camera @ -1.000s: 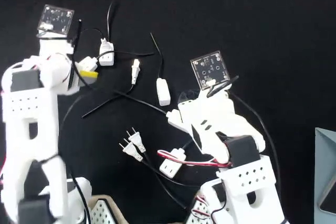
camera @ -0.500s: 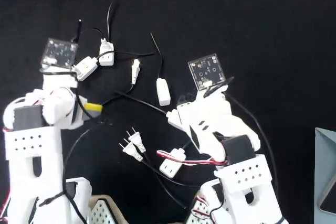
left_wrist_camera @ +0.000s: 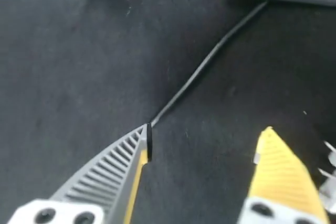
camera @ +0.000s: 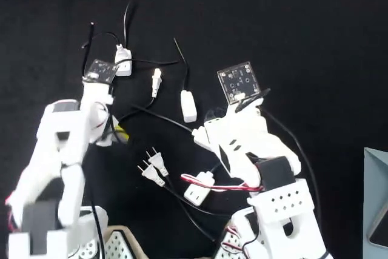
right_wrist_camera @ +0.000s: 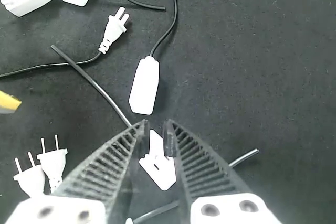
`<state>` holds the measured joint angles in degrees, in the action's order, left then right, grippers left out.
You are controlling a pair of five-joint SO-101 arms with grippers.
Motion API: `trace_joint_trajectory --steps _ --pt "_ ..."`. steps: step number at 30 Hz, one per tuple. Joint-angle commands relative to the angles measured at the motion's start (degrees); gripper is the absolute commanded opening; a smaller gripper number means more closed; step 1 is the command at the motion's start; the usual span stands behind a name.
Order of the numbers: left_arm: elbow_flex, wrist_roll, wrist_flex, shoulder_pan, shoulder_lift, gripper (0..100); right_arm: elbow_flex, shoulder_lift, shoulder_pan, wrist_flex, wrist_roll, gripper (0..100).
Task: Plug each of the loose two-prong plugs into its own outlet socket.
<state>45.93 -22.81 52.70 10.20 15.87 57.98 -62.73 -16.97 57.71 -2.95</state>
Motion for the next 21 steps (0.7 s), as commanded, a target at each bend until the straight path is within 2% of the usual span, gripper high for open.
trace_joint_trajectory --steps 1,5,8,10,14,21 --pt "-10.7 -0.6 -0.8 -1.0 -11.6 30 -0.2 -0.3 0.4 -1.2 0.3 6.4" --pt "-16.2 -0.6 -0.7 -0.6 -19.6 30 -0.2 -0.3 0.4 -1.2 0.3 6.4" --pt "-18.5 -0.6 -0.7 -1.0 -24.3 23 -0.2 -0.3 0.4 -1.2 0.3 6.4" --pt "-19.7 -0.7 1.4 -1.2 -25.4 19 -0.2 -0.4 0.4 -1.2 0.3 6.4" --pt "-21.8 -4.2 7.6 -1.2 -26.2 17 -0.2 -0.4 0.4 -1.2 0.3 6.4" --pt "-22.0 -5.1 13.2 -1.8 -25.6 6 -0.2 -0.4 0.4 -1.2 0.3 6.4"
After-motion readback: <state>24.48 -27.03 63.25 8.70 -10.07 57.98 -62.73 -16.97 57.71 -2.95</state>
